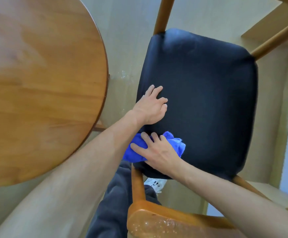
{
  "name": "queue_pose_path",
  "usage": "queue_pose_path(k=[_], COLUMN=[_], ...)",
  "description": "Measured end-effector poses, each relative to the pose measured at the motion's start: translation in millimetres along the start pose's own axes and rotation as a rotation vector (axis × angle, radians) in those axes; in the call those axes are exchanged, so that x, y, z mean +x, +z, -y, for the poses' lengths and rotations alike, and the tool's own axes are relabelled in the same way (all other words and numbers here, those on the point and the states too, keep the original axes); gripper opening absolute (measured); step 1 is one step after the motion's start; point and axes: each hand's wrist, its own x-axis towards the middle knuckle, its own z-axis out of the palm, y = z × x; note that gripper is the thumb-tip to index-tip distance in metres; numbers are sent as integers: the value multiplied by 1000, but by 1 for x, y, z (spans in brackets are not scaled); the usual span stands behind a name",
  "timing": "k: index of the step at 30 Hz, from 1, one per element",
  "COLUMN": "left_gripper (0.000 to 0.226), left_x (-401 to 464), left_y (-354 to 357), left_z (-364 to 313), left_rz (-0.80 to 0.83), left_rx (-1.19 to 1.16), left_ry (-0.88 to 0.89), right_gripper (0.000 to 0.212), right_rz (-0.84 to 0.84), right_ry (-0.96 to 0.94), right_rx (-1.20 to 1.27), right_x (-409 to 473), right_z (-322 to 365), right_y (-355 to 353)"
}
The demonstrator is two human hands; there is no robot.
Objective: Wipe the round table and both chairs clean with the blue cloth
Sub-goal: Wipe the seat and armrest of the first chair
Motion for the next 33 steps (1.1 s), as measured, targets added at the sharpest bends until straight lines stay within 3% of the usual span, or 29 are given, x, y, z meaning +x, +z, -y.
queue_pose_path(k=[4,10,12,14,17,20,23,26,33], left_gripper=[47,55,55,56,54,49,54,57,36], left_x=[2,4,5,3,-6,-28,-62,-99,-186], left_y=[2,7,8,6,-6,-30,-69,-120,-210], left_z=[6,15,15,9,-10,-45,-86,-131,-227], left_rz=[42,37,26,57,102,12,-29,-19,-150], left_rx=[83,98,93,109,97,-241,-437,-451,-491], left_ry=[15,67,59,27,-46,-77,9,196,446], right_gripper=[44,37,37,45,52,48,47,43,40], right_rz=[137,270,335,321,175,-46,-215,-376,-737], right_ry=[-301,-602,-509,-244,274,623,756,837,672], right_rx=[-24,-13,26,91,369,758,961,1133,1406], right_x=[-29,-61,-83,-99,-107,-112,-116,-125,-166], right_z=[6,-71,-97,-111,-120,-119,-104,-90,-68], right_y=[8,-5,-15,-29,-58,-103,-158,-213,-332])
